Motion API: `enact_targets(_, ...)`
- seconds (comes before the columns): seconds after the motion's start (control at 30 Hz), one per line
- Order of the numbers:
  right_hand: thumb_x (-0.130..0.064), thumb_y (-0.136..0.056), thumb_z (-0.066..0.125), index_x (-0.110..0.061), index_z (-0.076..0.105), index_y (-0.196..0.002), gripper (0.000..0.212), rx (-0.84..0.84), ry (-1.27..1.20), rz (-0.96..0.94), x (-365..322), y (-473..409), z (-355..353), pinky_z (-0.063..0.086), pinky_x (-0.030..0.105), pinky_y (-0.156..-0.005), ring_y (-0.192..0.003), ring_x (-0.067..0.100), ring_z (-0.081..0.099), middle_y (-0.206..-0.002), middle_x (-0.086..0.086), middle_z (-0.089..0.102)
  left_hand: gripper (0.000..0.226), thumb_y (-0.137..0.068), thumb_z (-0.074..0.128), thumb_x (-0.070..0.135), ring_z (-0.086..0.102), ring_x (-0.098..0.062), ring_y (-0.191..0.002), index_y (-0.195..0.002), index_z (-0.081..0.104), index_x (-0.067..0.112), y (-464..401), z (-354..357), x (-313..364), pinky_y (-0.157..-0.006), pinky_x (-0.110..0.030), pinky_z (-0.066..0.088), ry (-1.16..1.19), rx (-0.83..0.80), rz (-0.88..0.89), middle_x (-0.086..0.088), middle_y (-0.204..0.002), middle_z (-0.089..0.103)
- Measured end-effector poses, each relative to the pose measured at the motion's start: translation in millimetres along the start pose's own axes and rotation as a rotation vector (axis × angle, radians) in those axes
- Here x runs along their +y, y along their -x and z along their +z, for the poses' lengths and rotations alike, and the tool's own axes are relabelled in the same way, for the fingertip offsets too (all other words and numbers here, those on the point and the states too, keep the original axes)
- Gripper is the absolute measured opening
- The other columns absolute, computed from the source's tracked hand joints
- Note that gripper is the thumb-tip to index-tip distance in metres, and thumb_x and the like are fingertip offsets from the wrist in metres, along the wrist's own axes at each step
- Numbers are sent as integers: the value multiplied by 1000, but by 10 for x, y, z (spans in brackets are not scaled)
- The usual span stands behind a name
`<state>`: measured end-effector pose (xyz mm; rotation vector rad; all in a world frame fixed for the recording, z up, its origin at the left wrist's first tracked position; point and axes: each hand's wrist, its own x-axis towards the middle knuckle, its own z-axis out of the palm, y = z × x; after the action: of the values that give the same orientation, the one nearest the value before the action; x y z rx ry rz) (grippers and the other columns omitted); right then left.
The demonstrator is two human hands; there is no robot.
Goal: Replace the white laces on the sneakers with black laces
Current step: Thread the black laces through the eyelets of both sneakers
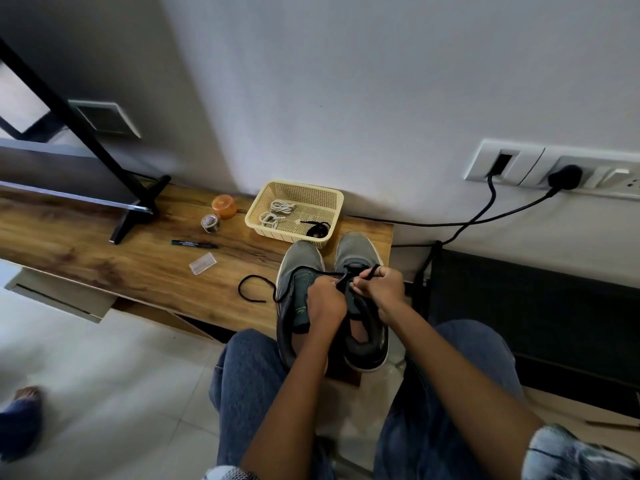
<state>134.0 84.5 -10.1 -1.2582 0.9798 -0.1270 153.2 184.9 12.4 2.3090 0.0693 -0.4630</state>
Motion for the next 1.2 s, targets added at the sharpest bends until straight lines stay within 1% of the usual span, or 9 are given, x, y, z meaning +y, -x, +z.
enact_targets(0.17,9,-82,65,-7,54,-70,23,34,81,-83,118,0,99,58,31,-66,-77,25,70,-85,20,67,26,-93,46,4,61,-39,-98,-99,70,-3,-91,-33,-38,-76,-42,48,30,-58,-62,-24,-105,67)
enact_targets(0.3,4,-80,70,-13,54,-67,26,29,138,-125,170,-7,108,59,43,-75,-75,25,71,-77,15,69,28,-91,45,1,62,-40,-93,-93,73,-1,-115,-32,-61,-71,-41,48,33,-74,-36,-24,-98,69)
enact_targets(0.47,-6,-76,76,-18,58,-67,24,48,216,-139,200,-15,111,58,47,-76,-78,28,70,-77,13,70,28,-91,44,1,62,-41,-93,-89,71,-2,-93,-33,-50,-72,-44,48,48,-58,-34,-25,-96,68)
enact_targets(0.53,-7,-76,76,-19,57,-67,24,66,228,-145,194,9,119,58,45,-75,-78,27,69,-77,12,70,28,-91,44,1,62,-40,-91,-88,72,-1,-99,-30,-56,-66,-43,44,57,-68,-31,-24,-93,69)
enact_targets(0.63,-11,-76,76,-18,58,-69,21,115,291,-186,176,58,143,54,33,-69,-76,20,66,-76,6,69,28,-92,44,2,61,-40,-87,-86,72,-2,-131,-20,-90,-60,-30,34,80,-91,-24,-22,-88,69)
enact_targets(0.8,-11,-76,76,-18,57,-70,21,126,318,-217,168,93,153,40,23,-60,-68,14,59,-70,2,64,36,-96,43,9,55,-36,-78,-63,58,4,-186,-42,-118,-63,-33,33,82,-101,-25,-21,-77,62)
enact_targets(0.97,-14,-76,77,-20,54,-68,25,120,327,-242,204,75,120,36,16,-52,-59,8,54,-63,0,61,24,-98,48,13,61,-26,-101,-102,70,6,-226,-31,-102,-76,-27,40,-29,-62,55,-10,-108,69)
enact_targets(1.13,-15,-78,76,-16,59,-82,17,82,308,-254,212,71,90,44,19,-58,-67,13,61,-65,-1,63,13,-94,58,13,63,-23,-95,-93,70,9,-258,-35,-68,-73,-26,42,-87,-43,81,-9,-99,70)
enact_targets(1.2,-14,-80,73,-17,61,-89,16,31,287,-227,176,62,64,54,31,-71,-78,19,67,-72,1,68,13,-94,58,13,63,-23,-93,-88,69,8,-264,-42,-65,-71,-25,41,-82,-43,76,-10,-96,70)
